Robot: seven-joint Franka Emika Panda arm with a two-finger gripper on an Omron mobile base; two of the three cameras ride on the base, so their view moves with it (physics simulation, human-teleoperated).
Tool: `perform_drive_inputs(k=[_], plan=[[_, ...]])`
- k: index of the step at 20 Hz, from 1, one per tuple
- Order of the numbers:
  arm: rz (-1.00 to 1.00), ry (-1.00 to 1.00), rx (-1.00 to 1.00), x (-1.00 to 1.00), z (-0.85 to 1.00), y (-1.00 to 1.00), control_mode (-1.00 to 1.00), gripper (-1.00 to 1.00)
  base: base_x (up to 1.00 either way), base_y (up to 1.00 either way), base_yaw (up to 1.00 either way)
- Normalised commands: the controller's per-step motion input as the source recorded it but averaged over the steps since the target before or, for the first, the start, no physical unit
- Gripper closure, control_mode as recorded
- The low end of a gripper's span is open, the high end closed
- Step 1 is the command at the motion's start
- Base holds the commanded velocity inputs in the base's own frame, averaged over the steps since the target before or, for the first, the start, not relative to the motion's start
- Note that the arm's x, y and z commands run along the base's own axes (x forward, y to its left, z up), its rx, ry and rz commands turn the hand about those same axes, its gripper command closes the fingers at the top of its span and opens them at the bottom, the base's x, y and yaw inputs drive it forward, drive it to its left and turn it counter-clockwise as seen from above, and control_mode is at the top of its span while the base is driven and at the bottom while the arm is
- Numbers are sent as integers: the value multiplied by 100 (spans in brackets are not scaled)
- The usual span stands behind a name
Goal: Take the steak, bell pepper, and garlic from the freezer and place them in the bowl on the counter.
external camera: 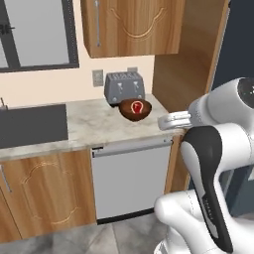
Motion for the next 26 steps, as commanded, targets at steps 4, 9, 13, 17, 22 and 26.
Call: perform_drive_inputs(k=[4,9,13,17,22,26], plan=[[0,0,0,0,0,0,100,100,75,-2,-2],[0,0,0,0,0,0,100,100,61,-12,-5],[0,0,0,0,0,0,100,100,51,-17,-9],[0,0,0,0,0,0,100,100,54,-11,-5],[0,0,0,0,0,0,100,100,63,-2,-1],[0,0,0,0,0,0,100,100,54,-3,0]])
